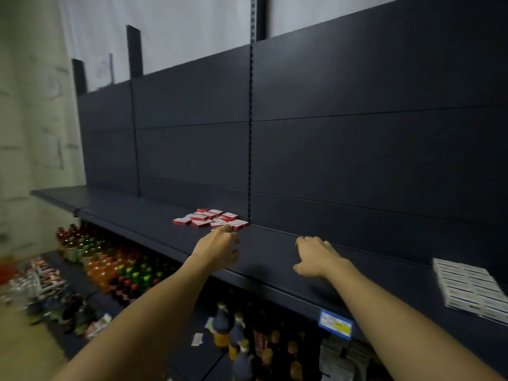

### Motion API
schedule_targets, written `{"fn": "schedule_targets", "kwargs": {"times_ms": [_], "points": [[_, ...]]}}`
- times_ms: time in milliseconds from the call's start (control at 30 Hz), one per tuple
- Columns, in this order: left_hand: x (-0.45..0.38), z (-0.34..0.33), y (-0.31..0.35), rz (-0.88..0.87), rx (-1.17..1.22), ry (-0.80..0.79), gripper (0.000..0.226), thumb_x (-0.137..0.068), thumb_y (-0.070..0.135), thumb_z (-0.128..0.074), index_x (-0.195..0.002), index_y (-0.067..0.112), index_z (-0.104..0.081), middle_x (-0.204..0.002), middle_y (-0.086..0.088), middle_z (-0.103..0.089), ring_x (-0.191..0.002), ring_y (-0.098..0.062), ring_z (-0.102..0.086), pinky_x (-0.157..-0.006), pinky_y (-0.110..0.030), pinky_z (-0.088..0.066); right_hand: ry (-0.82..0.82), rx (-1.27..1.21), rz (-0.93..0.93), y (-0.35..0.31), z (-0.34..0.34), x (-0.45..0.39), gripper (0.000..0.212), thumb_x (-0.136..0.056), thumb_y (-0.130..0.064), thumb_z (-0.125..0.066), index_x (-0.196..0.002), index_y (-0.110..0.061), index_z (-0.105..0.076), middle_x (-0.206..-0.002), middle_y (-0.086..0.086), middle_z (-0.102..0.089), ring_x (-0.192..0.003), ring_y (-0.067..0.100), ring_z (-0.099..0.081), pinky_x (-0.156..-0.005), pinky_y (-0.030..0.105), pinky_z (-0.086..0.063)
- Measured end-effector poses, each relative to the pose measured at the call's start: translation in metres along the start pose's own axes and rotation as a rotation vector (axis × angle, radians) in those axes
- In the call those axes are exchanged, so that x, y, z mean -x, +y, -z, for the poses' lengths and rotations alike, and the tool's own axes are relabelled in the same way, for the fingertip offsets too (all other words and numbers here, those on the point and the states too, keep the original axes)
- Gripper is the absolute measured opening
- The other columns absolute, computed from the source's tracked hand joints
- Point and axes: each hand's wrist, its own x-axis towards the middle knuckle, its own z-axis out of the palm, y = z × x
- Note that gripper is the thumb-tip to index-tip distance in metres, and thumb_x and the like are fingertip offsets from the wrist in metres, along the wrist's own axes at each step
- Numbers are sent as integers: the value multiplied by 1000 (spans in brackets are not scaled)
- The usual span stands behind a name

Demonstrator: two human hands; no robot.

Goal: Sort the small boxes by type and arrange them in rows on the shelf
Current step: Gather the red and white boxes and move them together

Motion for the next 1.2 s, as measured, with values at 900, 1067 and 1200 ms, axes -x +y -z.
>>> {"fn": "schedule_targets", "kwargs": {"times_ms": [900,1067,1200], "points": [[21,-28,-233,58,23,-21,35,-94,33,-62,-128,23,-63,-129,2,-52,-120,-16,-52,-95,-35,-52,57,-51,60,-198,-33,-138,48,-88,-32,-60,-130,-12,-50,-127,7,-54,-118,26,-50,-102,41,-39],[-12,-50,-267,146,112,-8,36,-95,36,-58,-128,22,-62,-127,2,-50,-118,-17,-51,-96,-35,-50,75,-56,84,-209,-43,-192,35,-87,-30,-59,-116,-12,-52,-121,6,-57,-112,26,-53,-96,39,-39],[-55,-58,-284,129,115,-17,37,-95,35,-57,-129,22,-61,-129,2,-49,-118,-18,-51,-94,-36,-50,86,-56,63,-209,-47,-244,39,-84,-30,-59,-119,-14,-54,-122,6,-58,-112,26,-54,-95,39,-41]]}}
